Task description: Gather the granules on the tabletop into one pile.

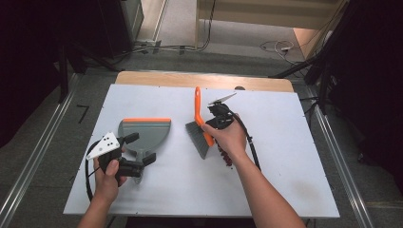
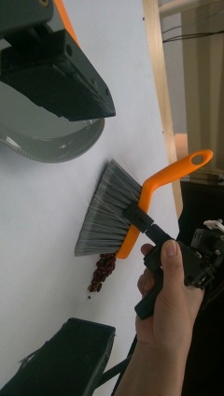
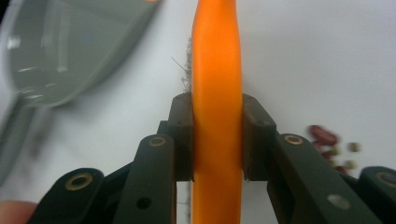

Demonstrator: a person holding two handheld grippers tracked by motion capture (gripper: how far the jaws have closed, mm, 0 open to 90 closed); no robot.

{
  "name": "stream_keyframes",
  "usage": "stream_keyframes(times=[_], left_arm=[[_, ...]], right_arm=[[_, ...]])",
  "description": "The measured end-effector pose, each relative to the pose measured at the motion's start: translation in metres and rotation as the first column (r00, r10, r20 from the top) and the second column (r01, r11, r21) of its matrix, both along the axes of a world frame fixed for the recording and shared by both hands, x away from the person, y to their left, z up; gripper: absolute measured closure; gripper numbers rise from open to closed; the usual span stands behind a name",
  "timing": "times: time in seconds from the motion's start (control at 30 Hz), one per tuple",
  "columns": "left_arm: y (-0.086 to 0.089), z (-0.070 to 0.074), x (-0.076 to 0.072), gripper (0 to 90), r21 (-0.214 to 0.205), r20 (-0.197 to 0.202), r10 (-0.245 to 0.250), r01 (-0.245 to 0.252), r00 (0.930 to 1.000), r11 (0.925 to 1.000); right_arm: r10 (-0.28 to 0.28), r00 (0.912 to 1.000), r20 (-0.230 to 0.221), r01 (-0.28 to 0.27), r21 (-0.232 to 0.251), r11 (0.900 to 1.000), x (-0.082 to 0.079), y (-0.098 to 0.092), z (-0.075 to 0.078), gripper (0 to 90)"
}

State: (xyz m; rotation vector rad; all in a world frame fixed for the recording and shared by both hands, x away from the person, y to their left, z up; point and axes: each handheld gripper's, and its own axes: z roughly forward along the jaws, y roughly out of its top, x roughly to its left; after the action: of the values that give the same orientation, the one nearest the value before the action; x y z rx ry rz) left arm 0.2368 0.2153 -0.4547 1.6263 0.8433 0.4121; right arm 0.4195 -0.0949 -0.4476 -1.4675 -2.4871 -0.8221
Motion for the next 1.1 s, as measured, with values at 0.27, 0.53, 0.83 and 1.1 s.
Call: stream_keyframes(times=[0.27,0.53,0.83,1.1], left_arm=[[0.000,0.000,0.000,0.0,-0.005,0.000,0.000,0.000,1.0000,1.0000],[-0.003,0.000,0.000,0.0,0.003,0.000,-0.005,0.005,1.0000,1.0000],[-0.004,-0.001,0.001,0.0,0.010,-0.003,-0.007,0.007,1.0000,0.9999],[-0.004,-0.002,0.003,0.0,0.010,-0.008,-0.006,0.006,0.9999,0.9999]], right_arm=[[-0.061,0.9962,-0.061,0.062,0.012,0.9980,0.008,-0.030,-0.012,68.0],[-0.113,0.9912,-0.069,0.115,0.026,0.9930,0.004,-0.066,-0.016,67.7],[-0.128,0.9912,-0.031,0.128,-0.011,0.9917,-0.003,-0.089,-0.011,67.6],[-0.034,0.9972,0.066,0.023,0.152,0.9881,-0.021,-0.087,0.012,68.5]])
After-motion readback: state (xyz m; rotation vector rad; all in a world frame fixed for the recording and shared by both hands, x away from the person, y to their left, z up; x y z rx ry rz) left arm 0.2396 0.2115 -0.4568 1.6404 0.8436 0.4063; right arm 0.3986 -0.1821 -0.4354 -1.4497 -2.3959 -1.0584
